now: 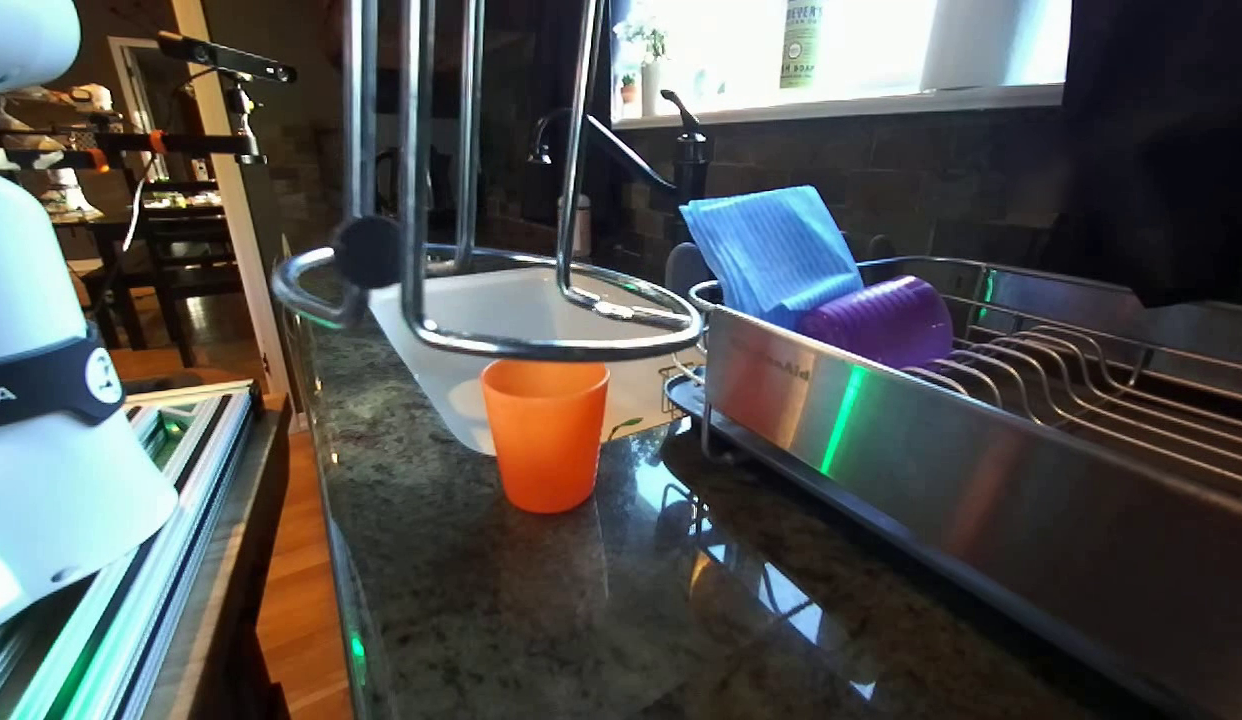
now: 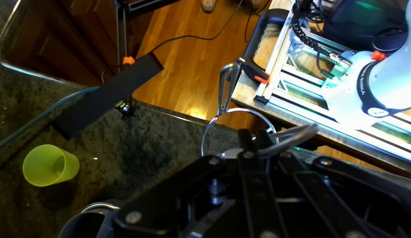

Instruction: Remove the silver holder from the dish rack and put it on the counter.

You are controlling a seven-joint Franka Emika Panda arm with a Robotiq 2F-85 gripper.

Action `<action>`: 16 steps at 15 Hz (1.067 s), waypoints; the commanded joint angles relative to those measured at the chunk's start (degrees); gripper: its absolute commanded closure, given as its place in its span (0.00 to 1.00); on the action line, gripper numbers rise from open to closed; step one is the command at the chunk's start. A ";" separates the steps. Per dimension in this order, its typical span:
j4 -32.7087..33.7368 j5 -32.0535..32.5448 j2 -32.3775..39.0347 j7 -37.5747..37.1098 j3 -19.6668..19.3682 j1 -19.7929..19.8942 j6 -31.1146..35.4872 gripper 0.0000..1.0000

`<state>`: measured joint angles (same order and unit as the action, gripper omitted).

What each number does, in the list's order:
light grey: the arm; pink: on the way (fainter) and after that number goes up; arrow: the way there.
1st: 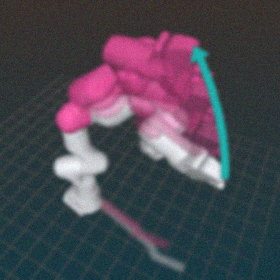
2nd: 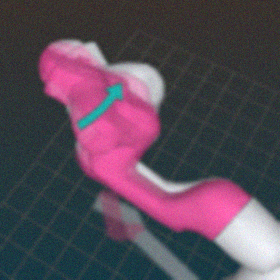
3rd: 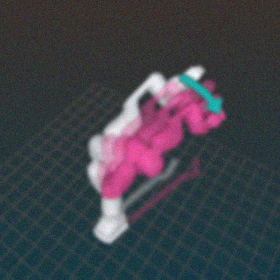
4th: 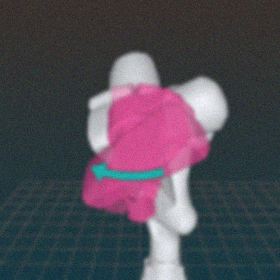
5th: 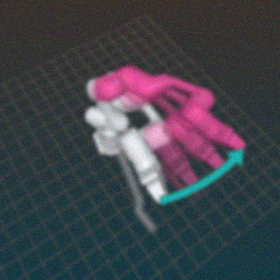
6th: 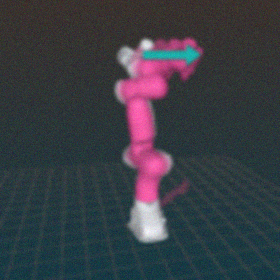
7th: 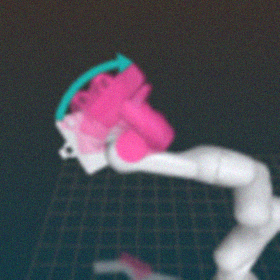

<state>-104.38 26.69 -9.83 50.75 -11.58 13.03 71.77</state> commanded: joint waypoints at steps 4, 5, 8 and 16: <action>-9.96 4.00 -6.71 -4.81 -0.78 -1.92 7.88 0.98; -11.05 4.38 -7.25 -4.82 -0.94 -1.90 9.08 0.98; -14.06 4.67 -8.76 -5.39 -1.43 -1.96 13.41 0.98; -18.87 0.60 -10.68 -9.48 -3.16 -1.62 20.29 0.98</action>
<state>-120.44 28.82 -18.09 43.33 -13.67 12.14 90.06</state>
